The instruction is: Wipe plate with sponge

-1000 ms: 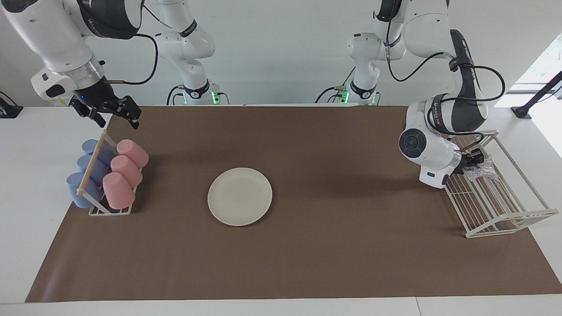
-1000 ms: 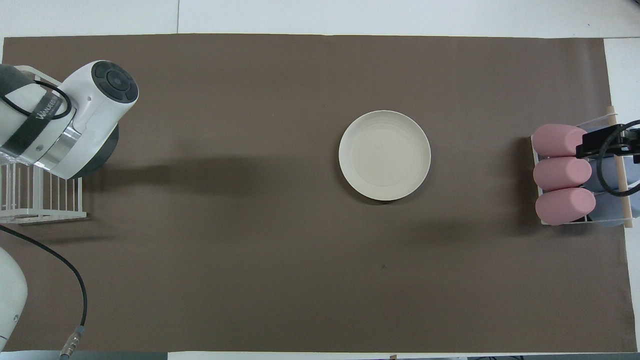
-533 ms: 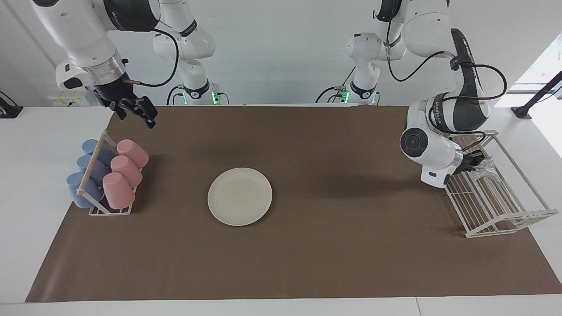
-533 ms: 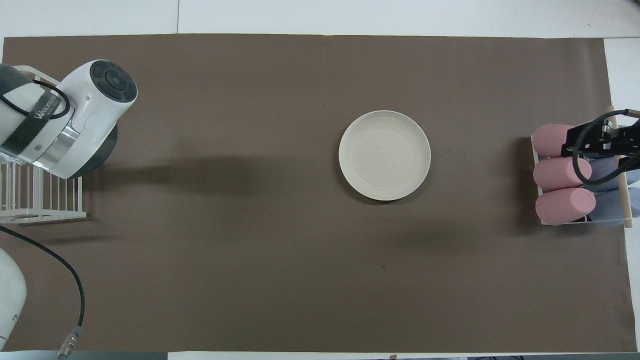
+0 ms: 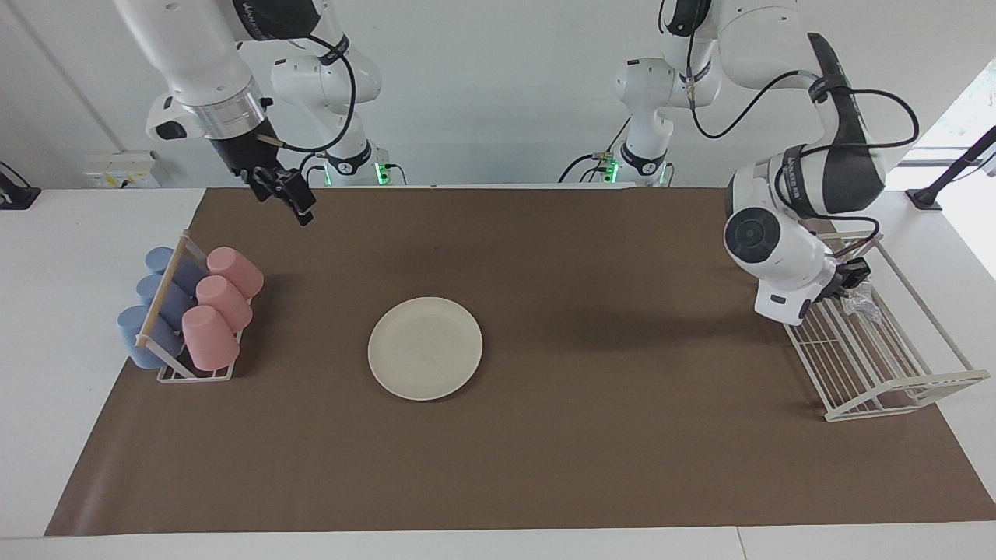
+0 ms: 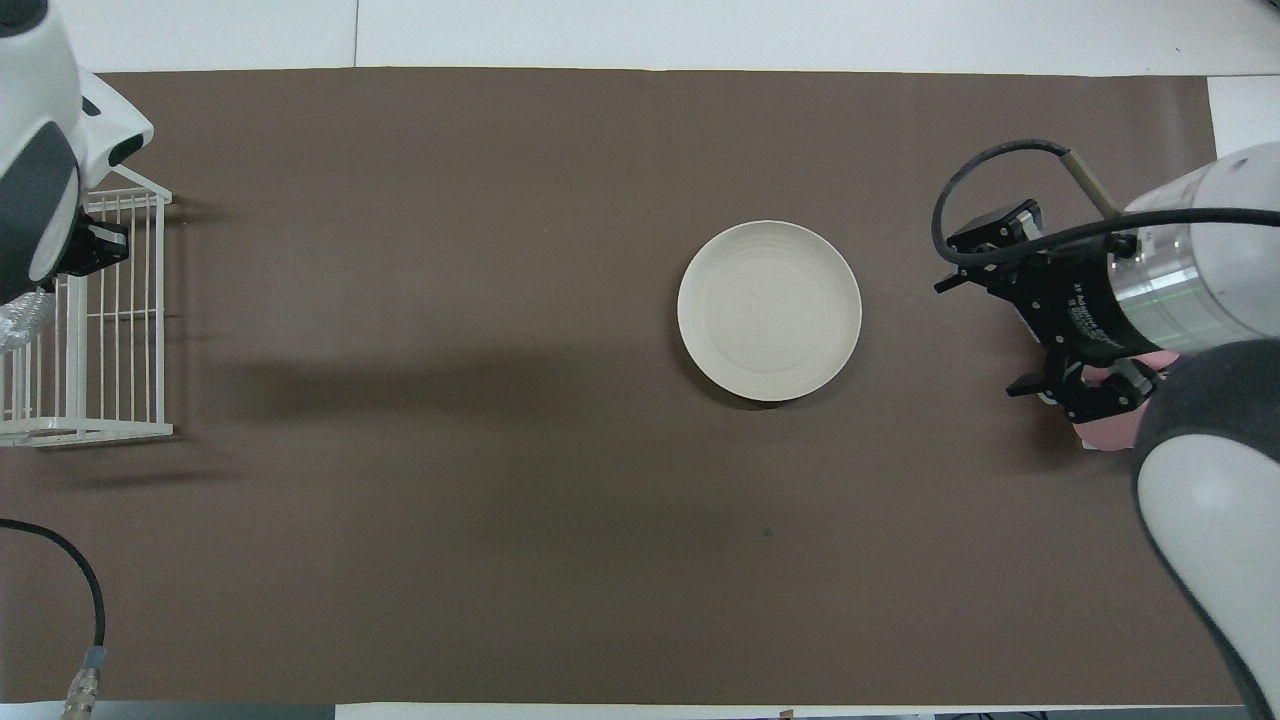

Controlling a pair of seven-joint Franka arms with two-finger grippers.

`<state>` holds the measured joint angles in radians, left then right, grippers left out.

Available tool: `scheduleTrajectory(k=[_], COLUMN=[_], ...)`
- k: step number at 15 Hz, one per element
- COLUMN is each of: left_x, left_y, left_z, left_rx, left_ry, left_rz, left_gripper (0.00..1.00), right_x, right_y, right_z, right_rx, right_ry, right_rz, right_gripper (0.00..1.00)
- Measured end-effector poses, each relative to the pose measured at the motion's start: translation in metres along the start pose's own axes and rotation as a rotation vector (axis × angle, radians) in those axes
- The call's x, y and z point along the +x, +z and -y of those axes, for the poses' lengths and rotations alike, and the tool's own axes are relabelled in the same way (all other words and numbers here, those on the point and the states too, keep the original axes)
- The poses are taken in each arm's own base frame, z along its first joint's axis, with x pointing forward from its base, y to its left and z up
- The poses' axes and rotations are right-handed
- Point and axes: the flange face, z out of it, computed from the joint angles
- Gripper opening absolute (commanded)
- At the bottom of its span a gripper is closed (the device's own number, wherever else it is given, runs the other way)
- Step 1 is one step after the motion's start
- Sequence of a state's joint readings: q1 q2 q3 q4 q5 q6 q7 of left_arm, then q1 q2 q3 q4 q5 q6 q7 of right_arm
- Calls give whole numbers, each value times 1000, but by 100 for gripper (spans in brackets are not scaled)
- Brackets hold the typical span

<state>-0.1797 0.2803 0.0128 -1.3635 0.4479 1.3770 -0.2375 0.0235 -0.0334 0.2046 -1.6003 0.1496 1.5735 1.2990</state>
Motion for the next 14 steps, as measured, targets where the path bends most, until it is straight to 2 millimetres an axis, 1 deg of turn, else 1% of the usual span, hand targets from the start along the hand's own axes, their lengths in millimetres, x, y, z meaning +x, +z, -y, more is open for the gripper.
scheduleTrajectory(k=[2, 3, 5, 6, 8, 9, 11, 12, 14], left_x=[-16, -24, -40, -46, -53, -53, -52, -56, -71], left_y=[-23, -34, -58, -68, -79, -78, -61, -50, -27], left_z=[-2, 1, 9, 10, 4, -1, -10, -16, -29], left_rx=[-222, -332, -546, -640, -817, -914, -1100, -1176, -1316], left_ry=[7, 0, -54, -83, -97, -101, -127, -127, -126], left_rz=[50, 65, 96, 120, 182, 215, 253, 258, 263], left_gripper=[0, 0, 0, 0, 0, 0, 0, 0, 0], right_x=[-33, -47, -72, -84, -101, -105, -117, -130, -167], right_y=[0, -1, 0, 1, 2, 1, -4, -3, 5], right_z=[9, 12, 15, 16, 17, 19, 28, 32, 39], right_rx=[20, 33, 38, 37, 37, 52, 123, 153, 201], right_ry=[123, 179, 259, 273, 308, 356, 473, 531, 613], right_rz=[-4, -5, -3, -1, 13, 29, 75, 95, 134], right_gripper=[100, 100, 100, 100, 100, 100, 100, 100, 100])
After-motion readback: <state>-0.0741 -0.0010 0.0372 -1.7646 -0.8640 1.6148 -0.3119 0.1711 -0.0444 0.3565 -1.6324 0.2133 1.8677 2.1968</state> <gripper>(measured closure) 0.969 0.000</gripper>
